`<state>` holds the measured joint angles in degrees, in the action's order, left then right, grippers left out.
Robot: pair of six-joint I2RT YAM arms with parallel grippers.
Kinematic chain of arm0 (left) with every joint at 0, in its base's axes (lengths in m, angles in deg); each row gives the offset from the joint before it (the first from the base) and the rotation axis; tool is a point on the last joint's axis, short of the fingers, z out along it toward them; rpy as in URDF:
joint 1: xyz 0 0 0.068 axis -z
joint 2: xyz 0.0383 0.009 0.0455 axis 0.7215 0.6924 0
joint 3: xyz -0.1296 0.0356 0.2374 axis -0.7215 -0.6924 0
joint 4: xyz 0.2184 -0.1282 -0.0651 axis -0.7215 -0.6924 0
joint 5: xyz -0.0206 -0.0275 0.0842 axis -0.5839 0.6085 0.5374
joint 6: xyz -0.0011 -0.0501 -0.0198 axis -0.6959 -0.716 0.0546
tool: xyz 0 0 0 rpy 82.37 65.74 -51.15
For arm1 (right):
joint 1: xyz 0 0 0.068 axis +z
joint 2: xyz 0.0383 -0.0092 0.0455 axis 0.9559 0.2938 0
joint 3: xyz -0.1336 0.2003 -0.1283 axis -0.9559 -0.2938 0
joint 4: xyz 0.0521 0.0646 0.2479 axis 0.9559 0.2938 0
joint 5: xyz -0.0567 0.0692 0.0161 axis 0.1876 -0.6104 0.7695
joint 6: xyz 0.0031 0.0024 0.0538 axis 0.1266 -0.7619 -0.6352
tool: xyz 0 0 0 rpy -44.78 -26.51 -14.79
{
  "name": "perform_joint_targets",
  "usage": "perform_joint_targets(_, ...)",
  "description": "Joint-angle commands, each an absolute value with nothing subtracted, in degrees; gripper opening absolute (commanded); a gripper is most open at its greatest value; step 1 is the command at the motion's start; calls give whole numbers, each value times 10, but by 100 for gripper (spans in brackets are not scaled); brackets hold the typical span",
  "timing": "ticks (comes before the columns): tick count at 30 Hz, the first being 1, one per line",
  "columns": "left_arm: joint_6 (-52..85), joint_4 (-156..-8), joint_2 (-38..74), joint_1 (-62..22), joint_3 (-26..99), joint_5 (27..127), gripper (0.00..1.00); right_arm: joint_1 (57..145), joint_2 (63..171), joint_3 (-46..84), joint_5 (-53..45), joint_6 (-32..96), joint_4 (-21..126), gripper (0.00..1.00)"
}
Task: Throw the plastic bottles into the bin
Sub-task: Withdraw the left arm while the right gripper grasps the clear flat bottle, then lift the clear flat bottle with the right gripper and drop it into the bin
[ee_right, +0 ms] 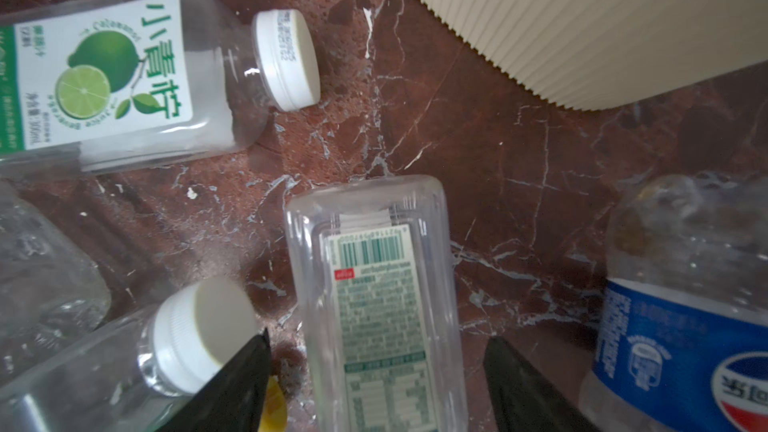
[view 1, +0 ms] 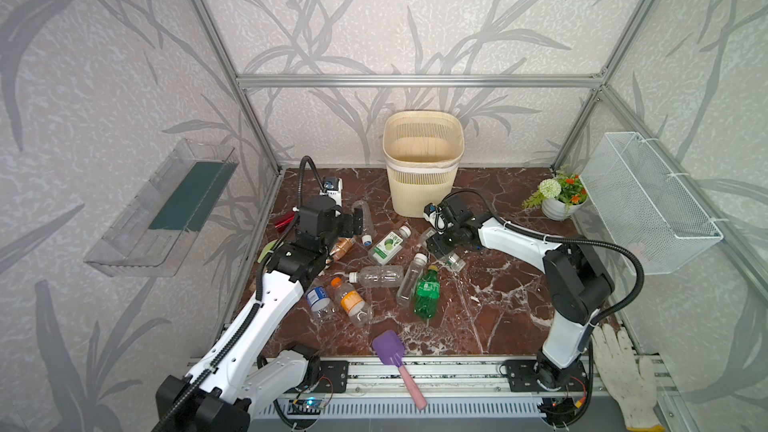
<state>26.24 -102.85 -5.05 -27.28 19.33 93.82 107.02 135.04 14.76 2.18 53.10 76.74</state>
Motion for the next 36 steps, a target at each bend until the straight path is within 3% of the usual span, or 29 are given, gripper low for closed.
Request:
perform_joint_targets(1, 246, -1026, -49, -275, 200, 911, 93, 1070, 1367, 166, 25, 530, 782, 78)
perform_joint_targets(8, 243, -1024, -46, -276, 198, 910, 92, 1070, 1383, 166, 27, 525, 777, 69)
perform_joint_targets(15, 246, -1024, -49, -276, 196, 918, 92, 1071, 1368, 165, 41, 523, 783, 53)
perform_joint_targets(23, 249, -1025, -53, -275, 195, 923, 92, 1071, 1246, 132, 87, 492, 751, 52)
perform_joint_targets(32, 248, -1024, -51, -275, 194, 915, 92, 1071, 989, -18, 157, 501, 456, 52)
perform_joint_targets(36, 248, -1022, -52, -275, 194, 913, 91, 1084, 897, -72, 162, 554, 260, 53)
